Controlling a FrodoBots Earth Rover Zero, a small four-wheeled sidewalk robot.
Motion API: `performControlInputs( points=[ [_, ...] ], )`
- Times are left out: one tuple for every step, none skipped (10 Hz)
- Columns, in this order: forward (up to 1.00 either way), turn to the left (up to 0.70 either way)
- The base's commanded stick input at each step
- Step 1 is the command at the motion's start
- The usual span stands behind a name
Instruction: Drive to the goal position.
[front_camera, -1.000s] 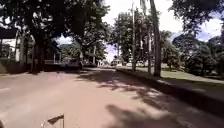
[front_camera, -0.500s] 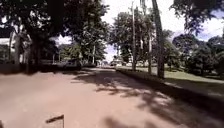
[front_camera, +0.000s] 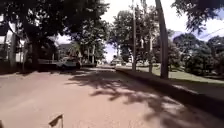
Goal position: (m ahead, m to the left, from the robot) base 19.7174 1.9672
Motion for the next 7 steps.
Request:
performControlInputs(
  points=[
    [0.70,0.00],
    [0.70,0.00],
    [0.70,0.00],
    [0.70,0.00],
    [0.70,0.00],
    [0.70,0.00],
    [0.70,0.00]
  ],
)
